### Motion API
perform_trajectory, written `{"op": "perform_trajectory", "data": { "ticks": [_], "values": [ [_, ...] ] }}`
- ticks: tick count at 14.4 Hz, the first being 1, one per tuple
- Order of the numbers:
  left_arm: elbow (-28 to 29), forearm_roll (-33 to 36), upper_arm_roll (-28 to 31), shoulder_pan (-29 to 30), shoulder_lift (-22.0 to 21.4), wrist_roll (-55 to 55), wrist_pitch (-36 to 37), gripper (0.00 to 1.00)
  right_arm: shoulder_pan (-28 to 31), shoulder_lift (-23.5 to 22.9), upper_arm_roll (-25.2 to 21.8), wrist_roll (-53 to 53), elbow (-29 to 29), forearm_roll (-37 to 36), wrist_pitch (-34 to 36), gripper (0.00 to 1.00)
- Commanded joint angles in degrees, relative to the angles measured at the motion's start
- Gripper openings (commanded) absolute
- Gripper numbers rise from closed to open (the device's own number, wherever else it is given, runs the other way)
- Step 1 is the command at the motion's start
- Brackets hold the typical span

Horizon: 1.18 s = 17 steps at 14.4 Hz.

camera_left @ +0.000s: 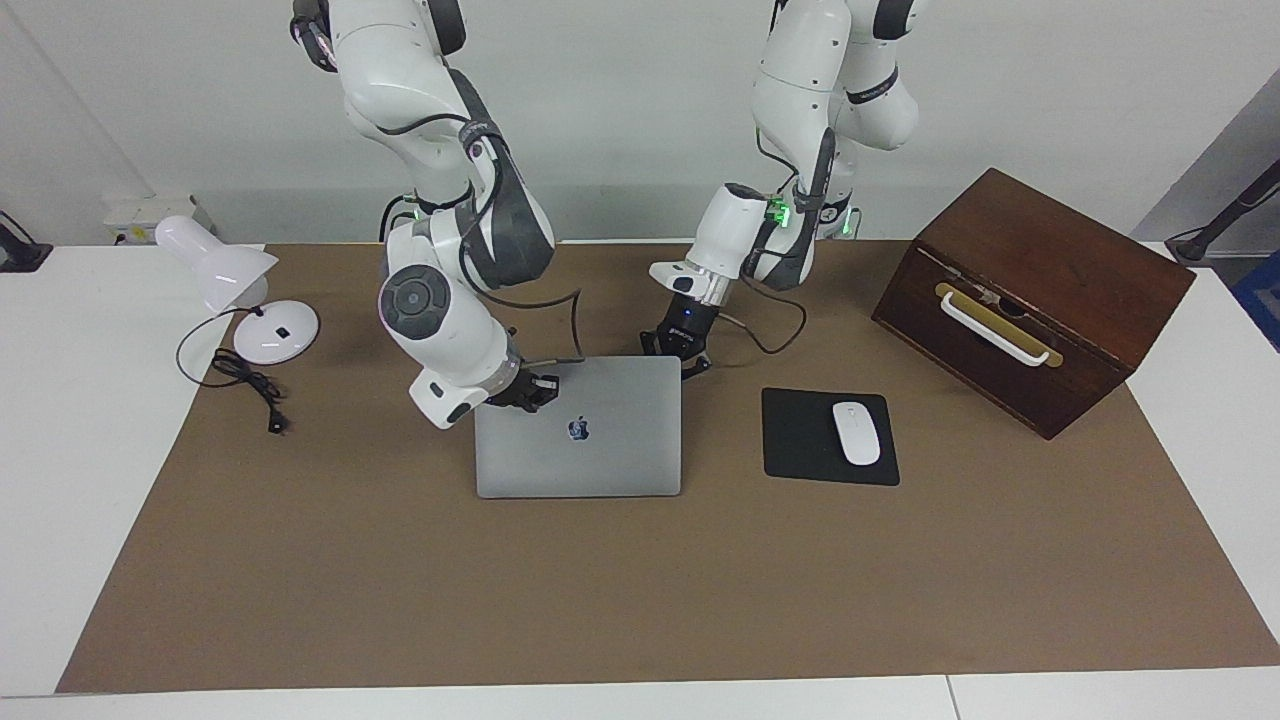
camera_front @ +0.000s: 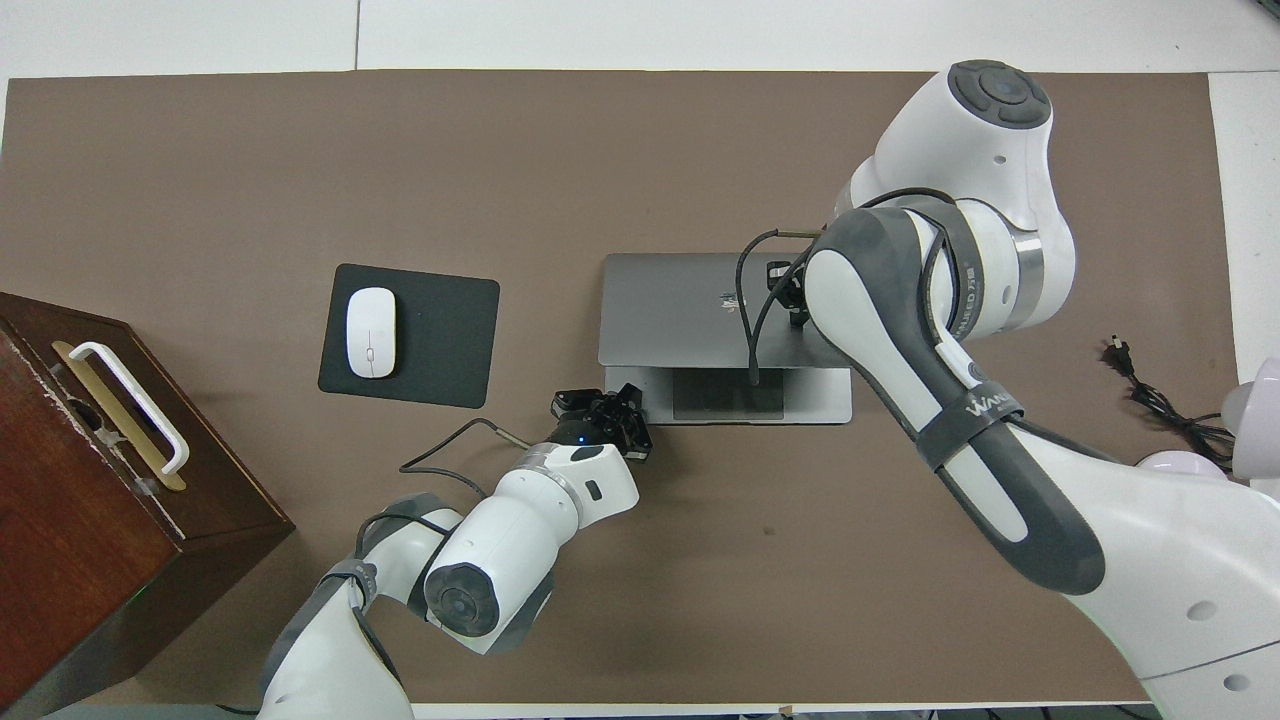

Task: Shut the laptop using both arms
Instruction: 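Push the laptop screen down onto the keyboard with the right gripper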

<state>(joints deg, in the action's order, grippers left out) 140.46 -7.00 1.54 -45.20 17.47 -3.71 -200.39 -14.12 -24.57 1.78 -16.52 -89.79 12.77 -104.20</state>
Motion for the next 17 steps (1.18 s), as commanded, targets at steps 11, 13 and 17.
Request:
{"op": "perform_trajectory", "data": {
  "ticks": [11, 13, 17],
  "values": [
    [2.5, 2.2, 0.1, 1.5, 0.7, 0.6, 0.3, 0.0, -0.6, 3.0, 0.3, -0.3, -9.3, 1.3, -8.1, 0.0],
    [2.5, 2.2, 0.1, 1.5, 0.7, 0.6, 0.3, 0.0, -0.7, 3.0, 0.3, -0.4, -10.1, 1.3, -9.3, 0.0],
    [2.5, 2.2, 0.1, 1.5, 0.8, 0.6, 0.3, 0.0, -1.2, 3.0, 0.3, -0.4, -10.4, 1.3, -10.1, 0.0]
  ]
}}
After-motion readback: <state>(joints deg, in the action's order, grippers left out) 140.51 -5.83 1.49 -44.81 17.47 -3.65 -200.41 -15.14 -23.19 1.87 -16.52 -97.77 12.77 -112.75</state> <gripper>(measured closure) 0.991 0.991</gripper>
